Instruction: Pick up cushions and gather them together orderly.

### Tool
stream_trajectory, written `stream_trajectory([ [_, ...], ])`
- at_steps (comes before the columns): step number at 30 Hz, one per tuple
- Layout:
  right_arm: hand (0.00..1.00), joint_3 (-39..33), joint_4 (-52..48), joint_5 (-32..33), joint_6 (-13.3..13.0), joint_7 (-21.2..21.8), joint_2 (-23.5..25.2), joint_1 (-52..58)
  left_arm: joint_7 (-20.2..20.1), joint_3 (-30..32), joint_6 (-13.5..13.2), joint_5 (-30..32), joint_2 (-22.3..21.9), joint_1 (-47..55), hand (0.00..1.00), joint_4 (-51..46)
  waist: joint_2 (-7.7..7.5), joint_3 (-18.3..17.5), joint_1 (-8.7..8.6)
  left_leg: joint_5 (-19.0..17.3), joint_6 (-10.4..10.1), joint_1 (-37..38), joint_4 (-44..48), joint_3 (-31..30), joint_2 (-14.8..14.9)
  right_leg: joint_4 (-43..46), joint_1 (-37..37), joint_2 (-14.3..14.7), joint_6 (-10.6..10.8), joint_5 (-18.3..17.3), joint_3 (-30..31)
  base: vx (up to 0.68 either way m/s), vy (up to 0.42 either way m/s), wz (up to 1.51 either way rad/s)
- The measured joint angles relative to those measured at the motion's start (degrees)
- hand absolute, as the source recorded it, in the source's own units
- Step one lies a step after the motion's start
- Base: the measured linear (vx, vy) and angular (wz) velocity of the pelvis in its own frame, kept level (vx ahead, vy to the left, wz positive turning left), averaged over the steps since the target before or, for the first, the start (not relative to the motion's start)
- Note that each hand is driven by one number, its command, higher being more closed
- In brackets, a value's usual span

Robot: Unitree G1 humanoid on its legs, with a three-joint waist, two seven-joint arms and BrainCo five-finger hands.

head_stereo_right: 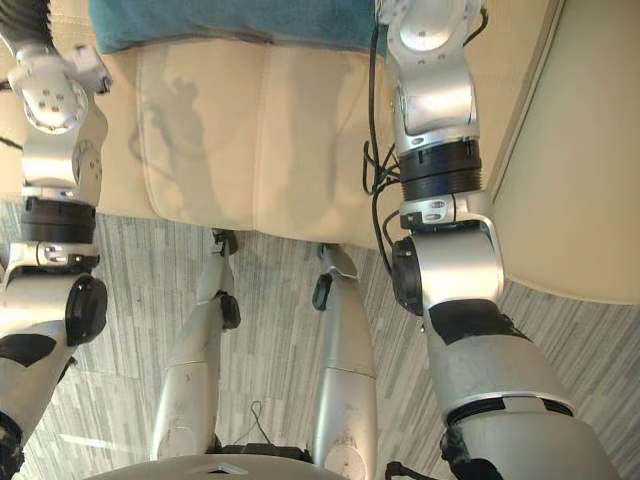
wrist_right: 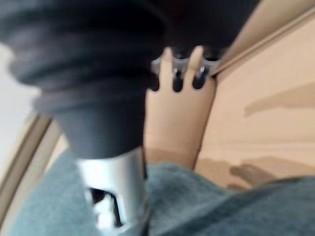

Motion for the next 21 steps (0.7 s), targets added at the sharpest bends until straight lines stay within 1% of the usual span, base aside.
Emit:
stream_trajectory([
  [1,0.00,-0.5,-2.2,0.8,0.0,0.1,0.0,1.6,-0.1,0.6,0.0,-0.1,0.0,1.1,0.00,0.0,-0.01,0.0,-0.17,1.1,1.1,0.2,0.0,0.2,-0.1,0.3,0.0,0.0,0.1,-0.1,0.2,-0.02,-0.076,-0.03],
  [2,0.00,-0.9,-3.8,0.9,-0.1,0.2,0.0,2.9,-0.1,1.2,0.0,-0.6,0.0,1.8,0.00,-0.1,-0.02,0.0,-0.52,1.6,1.6,0.4,0.0,0.5,-0.3,0.6,0.0,-0.1,0.2,-0.2,0.7,-0.02,-0.076,0.00],
  [4,0.00,-2.1,-3.8,1.0,-0.1,0.3,0.0,3.7,-0.6,1.4,0.0,-1.2,0.0,2.7,0.00,-0.1,-0.03,0.0,-0.70,1.6,1.7,1.2,0.0,0.6,-0.5,1.5,0.2,0.0,0.3,-0.3,1.8,-0.01,-0.077,0.01],
  [5,0.00,-2.7,-3.8,1.1,-0.1,0.3,0.0,4.5,-0.8,1.5,0.0,-1.3,0.0,3.4,0.00,-0.3,-0.05,0.0,-0.53,1.6,1.7,2.0,0.0,0.8,-0.5,1.6,0.8,0.1,0.4,-0.4,2.3,-0.02,-0.121,-0.07],
  [7,0.00,-3.3,-5.8,1.5,-0.1,0.6,0.0,6.6,-1.0,1.6,0.0,-1.6,0.3,5.1,0.00,-1.6,-0.12,0.1,-0.33,1.2,2.3,3.3,0.2,1.2,-0.6,1.7,1.9,0.3,0.7,-0.8,2.9,-0.02,-0.105,-0.10],
  [8,0.00,-3.4,-8.8,1.8,-0.3,1.3,0.1,9.0,-1.2,1.7,0.0,-1.6,1.1,6.6,0.00,-3.1,-0.22,0.1,-0.51,0.5,3.2,3.9,1.3,1.2,-0.6,1.8,2.9,0.3,0.8,-1.3,3.1,-0.02,-0.104,-0.06],
  [9,0.00,-3.7,-11.7,1.9,-0.7,1.5,0.1,11.7,-1.4,1.8,0.0,-1.6,1.9,8.2,0.00,-4.4,-0.24,0.1,-0.70,-0.2,3.6,4.4,2.5,1.2,-0.4,1.9,3.9,0.4,0.8,-1.5,3.1,-0.03,-0.128,-0.06],
  [11,0.00,-6.2,-16.9,2.0,-1.2,2.0,0.1,18.0,-2.4,2.7,0.0,-1.6,2.6,11.8,0.00,-7.1,-0.26,0.1,-1.03,-1.6,3.9,6.5,4.3,1.2,-0.2,1.8,6.8,0.4,0.9,-2.0,3.1,-0.03,-0.138,-0.07],
  [12,0.00,-8.0,-21.8,2.4,-1.5,2.3,0.1,23.6,-3.0,4.2,-0.2,-1.6,2.7,15.8,0.00,-10.2,-0.26,0.1,-1.34,-2.6,4.1,8.5,5.4,1.2,-0.1,1.8,9.3,0.3,1.1,-2.5,3.0,-0.02,-0.101,-0.05],
  [13,0.00,-8.5,-23.5,2.5,-1.8,2.4,0.1,25.8,-3.3,4.6,-0.3,-1.6,2.7,17.5,0.00,-11.1,-0.26,0.1,-1.41,-3.1,4.1,9.3,5.6,1.2,0.0,1.7,10.3,0.3,1.1,-2.7,3.0,-0.01,-0.095,-0.05],
  [14,0.00,-9.4,-27.6,2.9,-2.7,2.8,0.1,31.8,-3.6,5.6,-0.6,-1.7,2.6,21.8,0.00,-14.0,-0.26,0.1,-1.58,-4.1,4.2,11.4,6.3,1.1,0.1,1.6,12.9,0.3,1.3,-3.2,2.8,0.02,-0.085,-0.05],
  [15,0.00,-9.7,-30.8,3.0,-3.8,4.1,0.2,38.2,-4.8,6.7,-1.4,-1.9,2.6,27.0,0.00,-16.5,-0.28,0.1,-1.62,-5.1,4.3,13.6,7.1,1.1,0.3,1.2,15.6,0.4,1.5,-3.9,2.7,0.03,-0.081,-0.05],
  [16,0.00,-9.8,-31.8,3.0,-4.1,4.5,0.3,40.4,-5.3,7.1,-1.7,-2.1,2.6,29.0,0.00,-17.3,-0.28,0.1,-1.62,-5.6,4.3,14.4,7.7,1.1,0.4,1.1,16.7,0.4,1.5,-4.1,2.7,0.04,-0.070,-0.05],
  [17,0.00,-9.8,-33.7,3.2,-4.8,5.5,0.8,45.2,-6.2,8.4,-2.2,-2.4,2.0,32.9,0.00,-18.4,-0.29,0.1,-1.63,-6.7,4.3,16.2,8.6,1.1,0.4,0.8,18.8,0.3,1.8,-4.8,2.7,0.07,-0.060,-0.07],
  [18,0.00,-9.9,-34.9,4.2,-5.6,8.2,2.3,51.4,-8.0,10.3,-2.9,-2.8,0.3,38.4,0.00,-18.6,-0.31,0.1,-1.53,-8.2,4.3,19.1,9.8,1.1,0.7,0.3,22.6,0.4,2.4,-5.5,2.6,0.08,-0.049,-0.09],
  [19,0.00,-9.7,-34.9,4.2,-6.0,10.3,3.6,55.6,-9.2,11.0,-2.9,-3.2,-1.3,42.4,0.00,-18.5,-0.30,0.0,-1.50,-9.2,4.1,21.3,10.8,1.0,1.0,-0.5,25.8,0.5,2.6,-5.8,2.3,0.09,-0.029,-0.09],
  [20,0.00,-9.7,-34.9,4.2,-6.2,11.9,4.8,58.7,-10.2,11.1,-2.9,-3.5,-2.7,45.1,0.00,-18.4,-0.44,-0.4,-1.40,-10.1,3.9,22.5,11.8,0.9,1.2,-1.0,27.6,0.6,2.5,-5.9,1.9,0.09,-0.007,-0.05],
  [21,0.00,-9.2,-34.8,4.2,-6.3,14.1,6.2,62.4,-12.2,11.0,-2.9,-3.9,-4.5,48.5,0.00,-17.9,-0.69,-1.6,-1.37,-11.1,3.8,23.6,12.8,0.8,1.5,-1.5,29.5,0.6,2.5,-5.9,1.5,0.12,0.005,-0.01],
])
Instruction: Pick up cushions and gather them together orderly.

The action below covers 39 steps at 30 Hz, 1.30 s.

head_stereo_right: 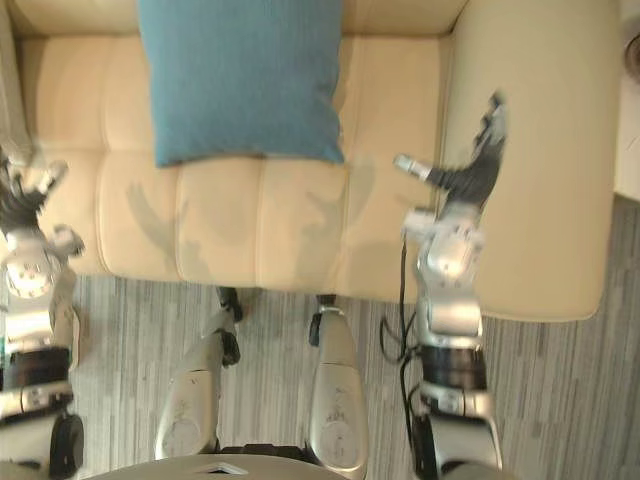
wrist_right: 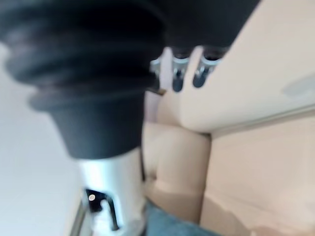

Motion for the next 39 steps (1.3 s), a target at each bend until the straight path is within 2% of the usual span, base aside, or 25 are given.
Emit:
stream_trajectory([
  [2,0.00,0.9,0.9,-0.8,-0.4,4.3,4.2,8.0,-4.1,-0.3,0.0,-0.4,-3.9,6.5,0.00,5.1,-0.95,-3.7,0.18,-2.1,0.2,2.9,0.9,-0.1,0.4,-2.4,4.4,0.6,0.3,-0.2,-0.3,0.14,0.017,-0.07],
  [3,0.00,1.2,1.8,-1.0,-0.7,5.0,5.3,9.7,-4.9,-0.4,0.0,-0.6,-4.6,7.8,0.00,6.5,-1.32,-4.3,0.19,-2.4,0.0,4.0,0.9,0.1,0.5,-3.2,5.8,0.8,0.4,-0.1,-0.3,0.14,0.021,-0.21],
  [5,0.00,1.6,10.0,-3.1,-1.4,8.0,10.0,15.4,-8.5,-0.6,0.1,-0.9,-7.5,13.2,0.00,14.7,-2.89,-8.5,0.25,-4.2,-0.3,7.9,0.9,0.6,0.8,-6.0,10.6,1.4,0.7,-0.1,-0.1,0.15,0.034,-0.19],
  [7,0.00,1.5,16.5,-3.7,-1.5,8.9,11.9,18.3,-10.0,-0.5,0.1,-1.0,-9.0,15.5,0.00,20.2,-3.34,-10.8,0.37,-4.8,-0.5,9.9,0.5,0.6,1.0,-8.4,13.1,1.8,0.9,0.4,-0.1,0.11,0.037,-0.11],
  [11,0.00,-1.8,36.4,-5.8,-1.1,11.7,14.8,20.8,-11.4,2.2,0.9,-0.3,-12.5,17.4,0.00,36.1,-3.26,-14.1,0.27,-6.6,-0.5,14.2,0.4,1.2,0.9,-13.9,19.4,2.1,1.8,2.0,0.1,0.10,0.058,-0.11],
  [12,0.00,-3.6,43.8,-5.8,-0.9,12.4,14.9,20.8,-11.7,2.6,1.8,0.6,-13.0,17.8,0.00,40.2,-3.20,-14.6,0.34,-7.0,-0.5,15.6,0.3,1.8,0.8,-16.0,21.4,2.2,2.0,2.9,0.6,0.07,0.066,-0.23],
  [16,0.00,-9.9,57.1,-7.7,0.7,14.5,14.9,21.0,-13.2,4.7,2.9,4.5,-13.7,19.2,0.00,45.9,-3.26,-16.5,0.53,-7.2,-0.4,19.6,-1.8,2.9,0.0,-21.3,26.4,2.2,2.6,5.5,1.6,0.05,0.063,-0.15],
  [21,0.00,-11.3,58.7,-8.0,1.3,14.6,15.1,21.9,-13.5,5.4,2.9,5.3,-14.5,19.3,0.00,46.7,-3.51,-17.6,0.93,-7.5,-0.1,22.7,-2.1,4.1,-0.5,-21.0,28.4,1.7,2.6,5.7,2.8,-0.02,0.034,-0.12],
  [25,0.00,-10.8,58.1,-7.9,1.3,14.4,15.7,21.7,-13.2,5.2,2.8,5.8,-15.2,18.4,0.00,46.5,-4.74,-16.8,1.37,-11.2,0.0,21.7,4.7,6.0,0.6,-20.1,28.2,1.8,2.8,6.3,5.0,-0.12,0.025,-0.28],
  [26,0.00,-10.7,57.7,-7.9,1.3,14.3,15.7,21.5,-12.9,5.1,2.8,5.7,-15.2,18.2,0.00,46.5,-4.78,-16.8,1.35,-12.1,0.2,20.7,6.7,6.8,1.1,-20.2,27.7,1.8,2.0,6.0,5.1,-0.21,0.057,-0.39],
  [28,0.00,-10.6,56.6,-7.8,1.3,14.2,16.1,20.8,-12.1,5.0,2.9,5.7,-15.5,17.7,0.00,46.3,-4.49,-16.7,1.47,-13.1,1.5,19.1,8.4,7.6,2.1,-21.1,27.0,1.2,-2.1,4.4,1.8,-0.19,0.060,-0.37],
  [29,0.00,-10.4,56.3,-7.8,1.3,14.2,15.3,20.3,-11.7,5.1,2.9,5.7,-16.0,17.9,0.00,45.1,-2.78,-16.6,1.90,-12.0,3.3,18.4,7.3,8.1,3.9,-16.5,26.0,0.7,-3.2,2.4,-2.0,-0.18,0.016,-0.29],
  [30,0.00,-9.8,56.4,-7.7,1.2,14.2,15.5,19.9,-10.9,5.1,2.9,5.7,-15.7,17.8,0.00,44.1,-3.17,-16.3,1.89,-11.6,3.8,17.5,7.9,8.4,4.4,-3.2,22.2,-0.5,-1.7,0.5,-3.4,-0.22,0.025,-0.21],
  [31,0.00,-9.5,56.4,-7.7,1.3,14.1,15.7,20.0,-10.7,5.0,2.9,5.7,-15.3,17.6,0.00,44.0,-3.96,-16.4,1.97,-11.5,4.0,17.2,8.3,8.3,4.5,3.4,21.0,-1.0,-1.4,-0.7,-3.8,-0.15,-0.037,0.07],
  [32,0.00,-8.5,57.2,-7.8,1.3,13.2,16.7,19.8,-10.1,3.8,3.0,5.7,-13.6,17.7,0.00,43.5,-6.13,-16.4,2.80,-10.7,3.7,16.9,9.4,8.1,4.6,18.5,21.4,-2.4,0.3,-3.3,-4.6,-0.12,-0.054,0.09],
  [33,0.00,-8.5,58.2,-7.9,1.2,12.9,17.0,19.7,-9.8,3.7,3.0,5.7,-13.5,17.9,0.00,43.1,-6.56,-16.7,3.02,-10.3,3.6,16.6,9.7,8.2,4.6,21.3,22.3,-2.6,1.0,-3.6,-4.6,-0.11,-0.087,0.04],
  [35,0.00,-7.1,60.2,-8.0,1.1,12.5,17.2,18.1,-9.3,3.6,3.0,5.7,-13.5,18.3,0.00,42.6,-6.91,-17.0,3.29,-9.3,3.6,15.2,10.2,8.0,4.6,22.7,24.6,-2.6,2.8,-2.7,-4.5,-0.16,-0.129,-0.09],
  [36,0.00,-6.4,61.7,-8.1,1.5,12.2,17.0,15.6,-8.6,3.6,3.1,5.7,-13.8,17.5,0.00,42.4,-6.83,-17.2,4.34,-7.5,3.0,13.2,10.4,8.1,4.7,16.1,26.3,-1.1,5.3,-5.5,-4.9,-0.20,-0.146,-0.30],
  [37,0.00,-6.3,61.7,-8.1,1.6,12.1,16.8,14.7,-8.4,3.8,3.1,5.7,-14.5,17.5,0.00,42.4,-5.77,-17.2,4.71,-6.6,3.0,12.7,9.4,8.0,5.2,13.3,26.7,-0.1,4.9,-6.2,-5.2,-0.27,-0.102,-0.53],
  [38,0.00,-6.2,61.4,-8.2,1.4,11.7,16.5,13.2,-8.1,3.9,3.1,5.6,-16.5,17.7,0.00,42.4,-2.94,-17.1,5.52,-3.3,2.9,12.2,5.3,7.1,5.5,3.5,29.2,2.6,2.9,-7.4,-5.7,-0.29,-0.083,-0.49],
  [39,0.00,-6.2,61.4,-8.2,1.5,11.4,15.7,12.3,-7.8,2.9,3.0,5.6,-17.1,17.7,0.00,42.5,-2.04,-16.8,5.90,-1.3,2.4,11.4,3.4,7.9,5.7,-2.3,30.3,3.6,1.9,-8.2,-6.3,-0.31,-0.092,-0.44],
])
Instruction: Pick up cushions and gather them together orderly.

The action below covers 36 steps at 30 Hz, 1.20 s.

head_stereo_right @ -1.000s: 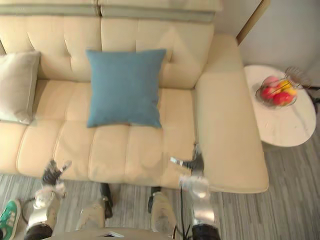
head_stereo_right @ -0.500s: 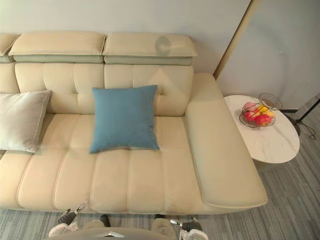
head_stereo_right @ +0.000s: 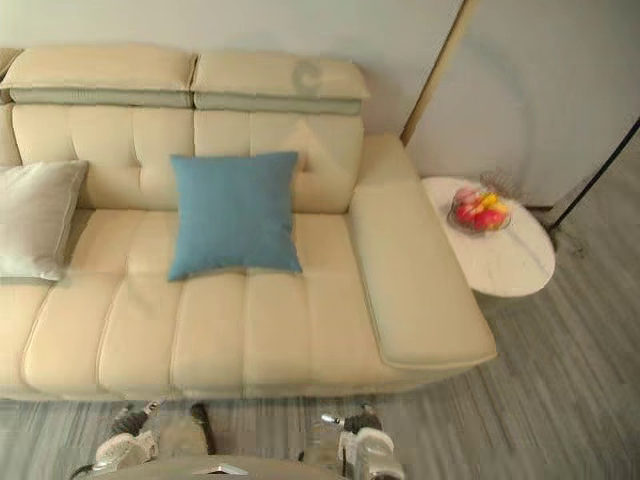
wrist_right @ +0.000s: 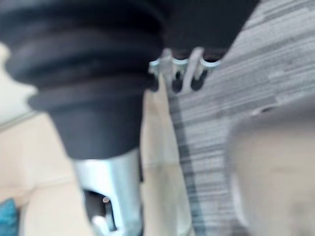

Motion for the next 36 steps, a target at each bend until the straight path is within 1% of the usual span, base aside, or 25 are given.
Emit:
stream_trajectory([
  [2,0.00,0.9,0.0,0.0,0.0,-0.9,-0.3,-1.3,0.6,-1.5,-0.1,0.0,0.0,-0.6,0.00,0.1,1.17,1.1,-0.01,2.0,-0.2,-0.9,-1.4,0.4,0.4,-5.2,0.8,1.0,-0.5,-0.3,-0.1,-0.22,-0.105,-0.25],
  [4,0.00,2.0,-0.3,0.0,0.1,-1.7,-0.4,-1.8,0.9,-3.2,-0.1,0.0,-0.2,-0.8,0.00,0.6,2.29,1.8,-0.71,4.8,-1.1,-0.3,-5.1,0.1,0.4,-6.8,0.6,1.8,-1.5,0.5,-0.5,-0.31,-0.125,-0.02],
  [5,0.00,2.0,-0.3,0.0,0.1,-1.8,-0.3,-1.4,0.9,-3.8,-0.1,0.0,-0.3,-0.7,0.00,0.6,2.42,1.8,-0.82,4.5,-3.3,0.3,-6.5,-0.9,-0.1,-6.9,0.5,1.7,-1.8,0.7,-1.0,-0.33,-0.037,0.10],
  [6,0.00,1.9,-0.4,0.0,0.1,-1.9,0.0,-0.8,0.7,-4.1,-0.2,0.0,-0.2,-0.7,0.00,-0.1,0.39,2.1,-0.95,1.5,-5.2,-0.4,-5.6,-2.7,-1.7,-7.7,-0.2,0.1,-2.8,1.1,-1.2,-0.29,0.052,-0.16],
  [7,0.00,1.4,-0.4,0.0,0.1,-2.0,0.2,-0.3,0.5,-3.8,-0.4,0.0,-0.1,-1.2,0.00,-0.9,0.02,2.2,-0.61,-0.6,-2.7,-1.6,2.0,-5.0,-2.7,-7.8,-1.5,-1.2,-3.4,1.7,-0.2,-0.27,0.097,-0.33],
  [8,0.00,1.0,-0.5,0.0,0.1,-2.1,0.1,-0.3,0.5,-3.8,-0.5,0.0,-0.2,-1.2,0.00,-0.9,-0.04,2.2,-0.69,-2.6,-1.6,-1.6,6.3,-6.4,-3.4,-7.9,-1.8,-1.8,-3.5,2.1,0.2,-0.20,0.161,-0.73],
  [9,0.00,0.9,-1.1,0.0,0.2,-2.2,-0.1,0.0,0.6,-3.3,-0.4,0.1,-0.5,-0.5,0.00,-0.4,0.23,2.2,-0.85,-10.4,-0.4,-0.8,13.7,-8.5,-4.0,-8.0,-3.0,-2.1,-3.1,3.0,2.6,-0.17,0.219,-0.85],
  [10,0.00,0.9,-1.8,0.0,0.2,-2.1,0.1,0.9,0.6,-3.0,-0.4,0.0,-0.8,-0.2,0.00,-0.1,0.89,2.1,-0.88,-15.2,-1.7,1.2,15.5,-10.7,-4.0,-8.0,-3.7,-1.5,-3.0,3.2,4.6,-0.16,0.236,-0.92],
  [12,0.00,0.2,-3.1,0.1,0.1,-2.1,0.9,2.9,0.5,-1.6,-0.4,-0.1,-1.4,-0.2,0.00,0.1,1.12,1.7,-0.91,-18.6,-2.0,2.9,14.1,-11.6,-4.8,-7.7,-4.8,-0.9,-2.4,3.6,7.6,-0.11,0.183,-0.78],
  [15,0.00,-1.6,-3.4,0.2,0.1,-1.9,2.5,5.2,0.5,-1.2,-0.1,0.3,-0.2,0.3,0.00,0.9,-1.14,0.2,-2.31,-19.2,-0.8,4.5,11.9,-7.0,-6.6,-11.3,-4.9,-2.8,-1.5,7.7,9.7,-0.09,0.184,-0.60],
  [18,0.00,-3.0,-3.3,0.8,-0.1,-1.9,2.8,5.9,0.4,-1.2,0.0,1.2,0.1,0.0,0.00,2.3,-1.21,0.0,-3.27,-19.6,-0.2,5.9,10.8,-5.4,-7.7,-13.7,-4.3,-3.0,-1.3,10.6,12.3,-0.02,0.128,-0.49],
  [19,0.00,-3.1,-3.3,0.9,-0.1,-1.8,2.8,6.0,0.2,-1.2,0.1,1.2,0.2,-0.1,0.00,2.9,-1.25,-0.4,-3.42,-19.6,-0.2,6.9,9.7,-4.1,-8.0,-14.8,-4.5,-2.7,-0.4,12.7,13.3,0.01,0.099,-0.63],
  [20,0.00,-3.1,-3.2,1.0,-0.1,-1.8,2.7,6.0,0.1,-1.2,0.1,1.2,0.2,-0.1,0.00,3.0,-1.22,-0.5,-3.35,-19.6,-0.2,7.3,9.4,-3.6,-8.0,-15.0,-4.7,-2.5,-0.2,13.3,13.9,0.05,0.080,-0.97],
  [23,0.00,-3.5,-2.9,1.2,-0.1,-1.8,2.5,5.8,-0.6,-1.2,0.2,1.4,0.3,-0.7,0.00,3.8,-0.91,-0.6,-3.45,-20.1,-0.6,9.1,8.7,1.5,-6.5,-16.2,-6.0,-0.1,0.5,16.5,16.6,0.04,0.055,-1.10],
  [24,0.00,-3.5,-2.5,1.2,-0.1,-1.8,2.3,5.4,-0.7,-1.4,0.4,1.8,0.6,-1.0,0.00,4.7,-0.69,-0.8,-3.42,-19.9,-0.7,9.8,7.8,4.2,-5.7,-17.3,-6.8,0.6,0.2,18.4,16.0,0.08,-0.014,-1.48],
  [25,0.00,-3.4,-2.0,1.2,-0.1,-1.8,2.0,4.7,-0.7,-2.0,0.8,2.5,0.8,-1.2,0.00,5.1,-0.08,-1.2,-3.78,-18.6,0.1,10.9,6.6,8.9,-4.0,-18.8,-8.4,1.4,-2.7,20.6,10.0,0.10,-0.031,-1.44],
  [26,0.00,-3.4,-1.7,1.2,-0.1,-1.8,1.9,4.5,-0.7,-2.3,0.9,2.7,0.8,-1.2,0.00,5.2,0.01,-1.2,-3.94,-18.6,0.1,11.1,6.4,10.3,-3.6,-18.7,-8.9,1.4,-3.8,20.6,6.9,0.14,-0.047,-1.49],
  [27,0.00,-3.5,-0.6,1.2,-0.1,-1.8,1.5,3.7,-0.7,-2.8,1.0,3.0,1.0,-1.3,0.00,5.2,0.13,-1.1,-4.26,-18.3,0.4,11.9,6.2,13.4,-3.2,-17.4,-10.2,0.5,-7.2,18.5,-2.7,0.11,-0.071,-1.50],
  [28,0.00,-3.4,0.3,1.2,0.0,-1.8,0.7,3.1,-0.7,-3.5,1.2,3.4,1.6,-1.2,0.00,5.3,0.44,-1.0,-4.18,-18.3,0.4,13.2,6.4,15.6,-3.2,-15.9,-10.6,-0.8,-9.3,17.1,-13.4,0.09,-0.096,-1.63],
  [30,0.00,-3.4,1.2,1.2,-0.3,-1.8,-0.3,2.6,-0.7,-3.5,1.2,3.4,1.6,-1.2,0.00,5.3,0.98,-0.9,-4.31,-18.2,0.4,15.4,5.7,15.8,-3.3,-14.4,-10.6,-0.9,-11.2,16.4,-20.1,0.08,-0.192,-1.55],
  [31,0.00,-3.4,1.6,1.2,-0.3,-1.8,-1.6,1.9,-0.7,-4.1,1.2,3.4,1.6,-1.4,0.00,5.3,2.34,-0.4,-4.87,-18.3,0.2,17.8,4.0,16.1,-3.7,-13.5,-10.2,-1.0,-11.9,13.3,-21.7,0.09,-0.222,-1.28],
  [33,0.00,-3.6,1.7,1.2,-0.3,-1.8,-2.9,1.9,-0.8,-5.3,1.1,3.4,1.7,-1.7,0.00,5.3,3.56,-0.4,-5.80,-18.3,-0.6,19.1,3.4,16.3,-3.9,-12.5,-10.9,0.6,-10.3,11.6,-19.4,0.09,-0.184,-0.93],
  [34,0.00,-3.2,2.2,1.2,-0.1,-1.8,-3.6,1.9,-0.8,-5.6,1.1,3.5,2.2,-1.8,0.00,5.4,3.45,0.0,-5.54,-18.5,-2.2,18.5,9.8,16.7,-1.5,-13.1,-11.3,2.8,-9.3,10.2,-16.0,0.09,-0.178,-1.06],
  [35,0.00,-2.7,2.4,1.2,-0.1,-1.8,-3.6,1.9,-0.8,-5.7,1.1,3.5,2.4,-1.7,0.00,5.6,3.06,0.3,-5.08,-18.1,-1.5,17.8,13.1,16.6,-0.4,-14.2,-10.7,3.7,-8.9,9.8,-15.1,0.11,-0.167,-1.31],
  [36,0.00,-2.5,3.0,1.2,-0.1,-1.8,-3.5,1.6,-0.9,-6.0,1.1,3.6,2.4,-0.9,0.00,6.2,4.91,0.1,-4.22,-16.9,0.5,17.1,16.9,16.1,2.4,-15.7,-8.6,4.6,-7.6,8.6,-14.7,0.12,-0.089,-1.24],
])
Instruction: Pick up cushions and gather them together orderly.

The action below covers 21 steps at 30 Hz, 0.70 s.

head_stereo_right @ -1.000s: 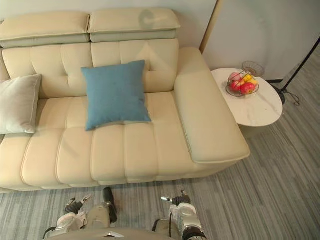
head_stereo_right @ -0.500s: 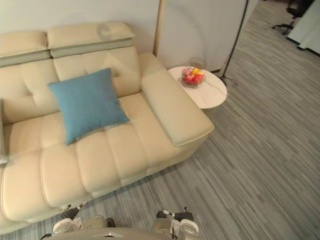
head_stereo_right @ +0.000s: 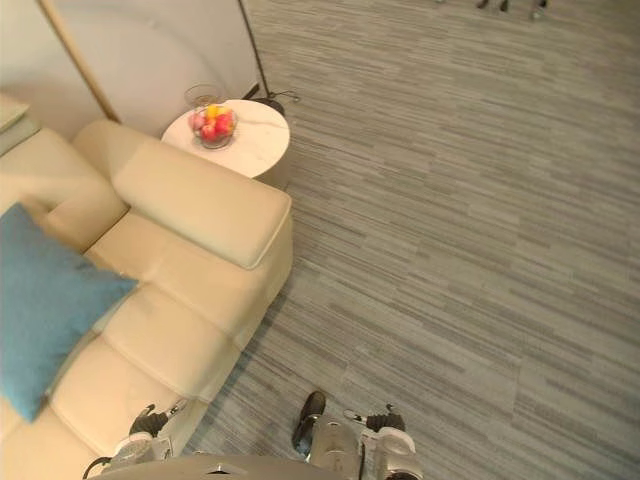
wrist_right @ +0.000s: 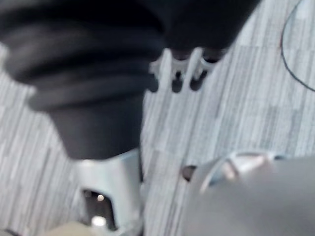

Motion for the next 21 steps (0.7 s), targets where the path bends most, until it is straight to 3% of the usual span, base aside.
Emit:
stream_trajectory([
  [1,0.00,-0.5,-0.1,0.1,0.1,-0.1,-0.6,-0.6,-0.1,-0.7,0.0,0.0,-0.7,0.3,0.00,0.6,0.87,0.2,0.55,0.6,1.5,-1.3,5.1,-0.9,2.9,2.8,0.2,0.1,0.3,-3.4,-1.1,0.20,-0.047,-1.59],
  [2,0.00,-0.7,0.4,0.1,0.4,-0.4,-1.5,-0.6,-0.4,-0.5,-0.7,-0.1,-0.3,0.4,0.00,0.1,-0.58,1.5,0.42,-1.6,0.3,-3.2,13.6,-4.8,3.3,9.3,-0.5,-2.4,-2.4,-4.1,1.4,0.14,-0.014,-1.48],
  [3,0.00,-1.2,1.0,0.1,0.5,-0.5,-2.2,-0.5,-0.6,-0.9,-0.4,-0.1,-0.5,0.1,0.00,0.2,0.96,1.5,0.21,-3.5,-1.0,-5.4,14.5,-9.8,2.4,7.6,0.8,-0.3,-1.8,-3.6,3.3,0.14,0.021,-1.41],
  [4,0.00,-1.2,1.1,0.1,0.8,-1.0,-2.2,-1.0,-0.8,-0.9,-0.5,-0.1,-0.8,-0.1,0.00,0.3,0.82,1.6,0.34,-5.1,-1.0,-7.7,14.1,-13.8,-0.1,6.3,1.4,0.5,-2.0,-3.0,5.7,0.08,0.014,-1.45],
  [5,0.00,-1.6,1.3,0.1,1.0,-1.4,-1.5,-1.2,-0.9,-0.7,-0.8,-0.2,-1.2,-0.3,0.00,-0.2,0.00,2.1,1.05,-6.0,-1.1,-9.9,11.3,-17.1,-3.7,4.9,2.4,1.0,-1.4,-2.6,9.7,0.11,0.024,-1.38],
  [9,0.00,-1.7,0.9,0.1,1.1,-1.7,-0.8,-0.5,-0.9,0.4,-1.3,-0.2,-2.4,-0.2,0.00,-2.1,-0.18,2.1,2.56,-5.7,-1.6,-14.5,0.6,-28.5,-9.1,3.5,3.9,3.5,-0.9,-2.3,20.2,0.11,0.066,-1.50],
  [13,0.00,-1.7,-0.8,0.2,1.1,-2.2,0.2,0.8,-0.9,1.5,-1.5,-0.2,-3.3,-0.2,0.00,-3.2,-0.13,1.9,3.60,-4.7,-2.6,-15.1,-5.9,-39.9,-10.3,5.2,4.2,6.1,-0.3,-2.4,28.2,0.17,0.208,-1.56],
  [15,0.00,-2.1,-2.1,0.2,0.8,-2.3,1.1,2.0,-1.0,1.5,-1.5,-0.2,-3.7,-0.2,0.00,-3.4,-0.75,1.1,3.82,-1.9,-2.2,-13.3,-5.9,-38.4,-10.5,7.3,3.8,6.8,1.6,-3.9,32.2,0.20,0.255,-1.29],
  [18,0.00,-2.6,-3.9,1.4,0.6,-2.3,3.3,3.7,-1.0,0.5,-1.4,-0.2,-2.5,-0.2,0.00,-3.5,-3.66,0.3,3.22,-3.0,-1.1,-11.7,-6.9,-33.1,-11.0,10.3,1.5,4.5,2.7,-6.2,33.1,0.21,0.253,-0.99],
  [19,0.00,-2.4,-3.7,1.6,0.3,-2.2,5.0,3.3,-1.0,-0.1,-1.2,-0.2,-0.9,-0.3,0.00,-3.9,-6.49,-0.3,3.96,-2.4,-0.1,-9.3,-8.3,-26.6,-11.4,16.8,-2.0,1.0,4.9,-7.0,29.6,0.21,0.183,-1.29],
  [21,0.00,-2.3,-3.4,1.8,0.3,-2.2,5.5,3.0,-1.0,-0.8,-1.0,-0.2,-0.3,-0.5,0.00,-3.1,-6.68,-0.2,3.53,-2.4,-0.1,-7.8,-9.5,-24.1,-11.4,18.2,-3.3,-1.1,5.9,-6.4,24.5,0.20,0.114,-1.16],
])
